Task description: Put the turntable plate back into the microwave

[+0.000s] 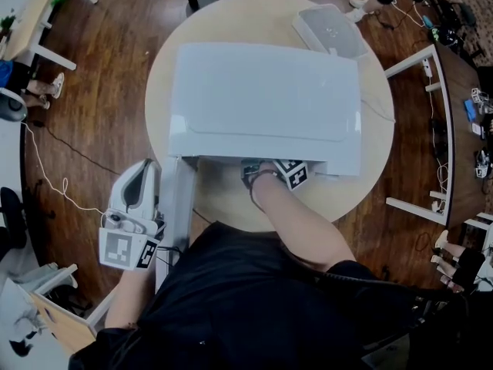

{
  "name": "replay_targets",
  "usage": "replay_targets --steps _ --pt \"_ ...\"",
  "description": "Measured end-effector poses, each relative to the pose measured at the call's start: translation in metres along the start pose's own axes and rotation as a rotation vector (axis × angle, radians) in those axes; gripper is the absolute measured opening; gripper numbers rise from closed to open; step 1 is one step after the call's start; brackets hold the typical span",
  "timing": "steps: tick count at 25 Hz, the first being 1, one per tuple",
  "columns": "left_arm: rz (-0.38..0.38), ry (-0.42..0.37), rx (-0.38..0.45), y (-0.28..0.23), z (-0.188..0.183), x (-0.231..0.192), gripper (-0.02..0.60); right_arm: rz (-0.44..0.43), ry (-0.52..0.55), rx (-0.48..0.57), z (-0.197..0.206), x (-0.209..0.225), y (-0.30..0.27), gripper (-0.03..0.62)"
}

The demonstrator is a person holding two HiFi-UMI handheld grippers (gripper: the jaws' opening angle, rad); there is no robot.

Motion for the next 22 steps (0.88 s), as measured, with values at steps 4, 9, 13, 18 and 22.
replay_targets --steps 4,9,13,18,22 --pt "0.004 -0.007 0.013 -0.004 -0.002 0.003 0.005 0.002 0.017 0.021 -0.013 0.001 0.002 0.064" --pt "0.007 -0.021 0.022 0.002 -0.007 0.006 0.005 0.006 0.029 0.045 -0.016 0.001 0.011 0.066" --pt "0.014 -0.032 0.032 0.002 -0.010 0.010 0.005 0.001 0.025 0.047 -0.018 0.004 0.015 0.066" --pt "0.022 -0.043 0.042 0.004 -0.014 0.015 0.005 -0.005 0.028 0.047 -0.021 0.004 0.023 0.067" --pt "0.032 -0.046 0.045 0.010 -0.014 0.015 0.005 -0.012 0.029 0.040 -0.013 0.009 0.031 0.066"
Point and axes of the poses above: the fingertips, and each gripper's own axes: y backward along the fingers, x to its right, z out of its underside, the point moved 2 cm from there along y, backward along the fingers, and after that the axes turned 10 degrees about -y, right-handed, at the moved point
